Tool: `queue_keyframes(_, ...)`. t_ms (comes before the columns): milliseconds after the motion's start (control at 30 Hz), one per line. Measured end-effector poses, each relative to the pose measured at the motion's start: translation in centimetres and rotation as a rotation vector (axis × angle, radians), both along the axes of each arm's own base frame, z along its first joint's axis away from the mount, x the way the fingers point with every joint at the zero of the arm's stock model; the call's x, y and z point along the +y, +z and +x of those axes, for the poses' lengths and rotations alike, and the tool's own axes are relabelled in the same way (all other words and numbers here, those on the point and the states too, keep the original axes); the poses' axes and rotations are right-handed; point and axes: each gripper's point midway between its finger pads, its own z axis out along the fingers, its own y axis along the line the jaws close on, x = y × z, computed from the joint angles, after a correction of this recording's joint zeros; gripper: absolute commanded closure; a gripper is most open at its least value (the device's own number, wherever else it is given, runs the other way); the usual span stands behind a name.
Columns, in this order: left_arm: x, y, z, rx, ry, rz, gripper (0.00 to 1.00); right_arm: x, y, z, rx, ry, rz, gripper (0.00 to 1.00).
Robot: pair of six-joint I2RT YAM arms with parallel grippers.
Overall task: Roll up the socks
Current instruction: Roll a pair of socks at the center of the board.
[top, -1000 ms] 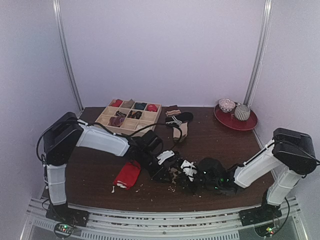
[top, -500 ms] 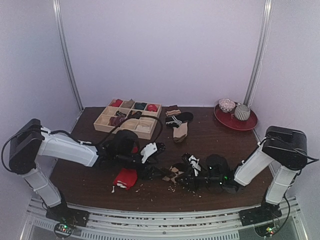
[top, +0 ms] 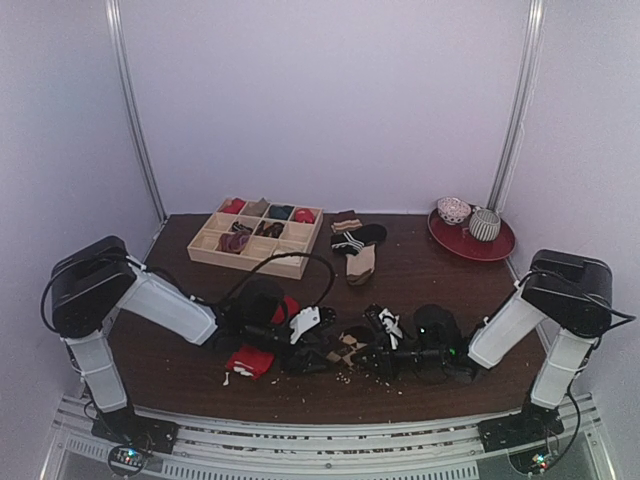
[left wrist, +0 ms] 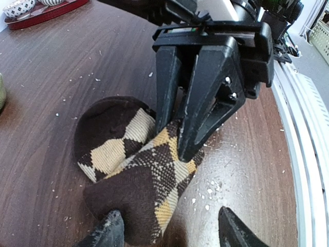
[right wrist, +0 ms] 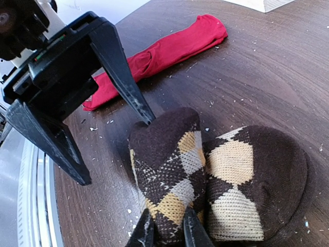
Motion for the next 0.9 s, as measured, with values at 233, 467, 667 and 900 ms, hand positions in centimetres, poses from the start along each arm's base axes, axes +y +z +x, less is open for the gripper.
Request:
queue_keyframes(233,-0.7,-1.4,-0.1,0.030,-0.031,-0.002,0.38,0.1,-0.1,0.1,0.009,0.011,0.007,0.93)
queue_keyframes(467,-1.5,-2.1,0.4,0.052,-0.052,-0.013,0.53,0.1,-0.1,0.1,0.019,0.026,0.011,0.93)
queue_keyframes(667,-1.9,-2.5,1.4,0.064,-0.048,-0.013,1.00,0.2,-0.1,0.1,0.048,0.055,0.022,0.93)
queue_keyframes(900,-2.0,-2.5,1.1,0.077,-0.063,-0.015,1.00,0.2,0.0,0.1,0.067,0.072,0.005,0.89)
